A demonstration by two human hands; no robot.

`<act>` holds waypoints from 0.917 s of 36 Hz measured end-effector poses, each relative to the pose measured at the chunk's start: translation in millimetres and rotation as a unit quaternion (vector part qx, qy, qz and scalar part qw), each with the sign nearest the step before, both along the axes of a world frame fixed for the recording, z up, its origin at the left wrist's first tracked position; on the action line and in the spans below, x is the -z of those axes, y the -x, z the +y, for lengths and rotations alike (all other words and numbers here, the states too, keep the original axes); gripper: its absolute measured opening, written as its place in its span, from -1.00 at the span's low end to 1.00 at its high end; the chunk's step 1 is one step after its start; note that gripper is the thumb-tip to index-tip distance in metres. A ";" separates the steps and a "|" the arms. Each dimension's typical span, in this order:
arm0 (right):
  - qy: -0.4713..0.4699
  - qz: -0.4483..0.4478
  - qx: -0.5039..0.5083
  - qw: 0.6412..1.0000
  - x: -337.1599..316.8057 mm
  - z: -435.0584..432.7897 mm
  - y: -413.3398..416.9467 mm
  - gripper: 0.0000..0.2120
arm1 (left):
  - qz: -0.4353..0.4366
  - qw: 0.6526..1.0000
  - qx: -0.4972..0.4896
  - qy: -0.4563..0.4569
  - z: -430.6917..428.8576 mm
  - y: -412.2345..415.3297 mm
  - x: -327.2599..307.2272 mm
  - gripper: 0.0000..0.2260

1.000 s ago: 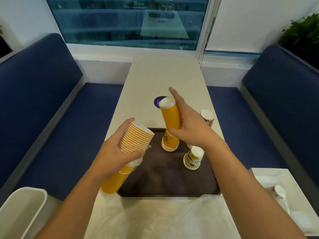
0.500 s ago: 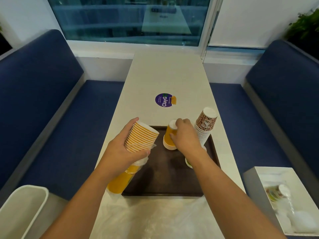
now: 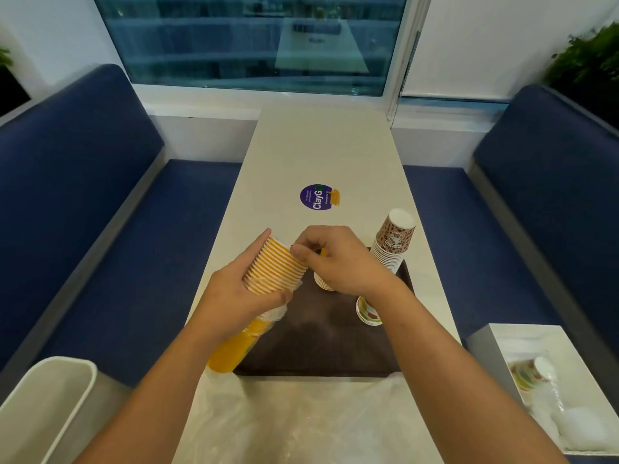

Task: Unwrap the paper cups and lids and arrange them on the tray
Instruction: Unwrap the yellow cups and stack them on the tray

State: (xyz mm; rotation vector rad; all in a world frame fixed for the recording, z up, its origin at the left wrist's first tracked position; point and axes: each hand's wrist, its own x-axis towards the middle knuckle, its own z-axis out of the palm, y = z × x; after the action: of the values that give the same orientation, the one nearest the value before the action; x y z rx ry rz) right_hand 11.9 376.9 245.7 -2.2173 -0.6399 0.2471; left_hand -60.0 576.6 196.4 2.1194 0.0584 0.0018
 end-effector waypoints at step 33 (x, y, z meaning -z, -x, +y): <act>-0.050 -0.051 0.299 0.952 45.3 -20.7 -36.1 -0.30 | 0.006 1.000 -0.001 0.011 5.8 -3.2 -5.3 -0.19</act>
State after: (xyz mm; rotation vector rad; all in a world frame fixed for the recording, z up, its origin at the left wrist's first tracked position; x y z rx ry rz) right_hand 48.0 356.2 200.4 -2.2223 -0.0110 -0.2081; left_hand -56.9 582.4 201.7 2.0974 0.0660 -0.0098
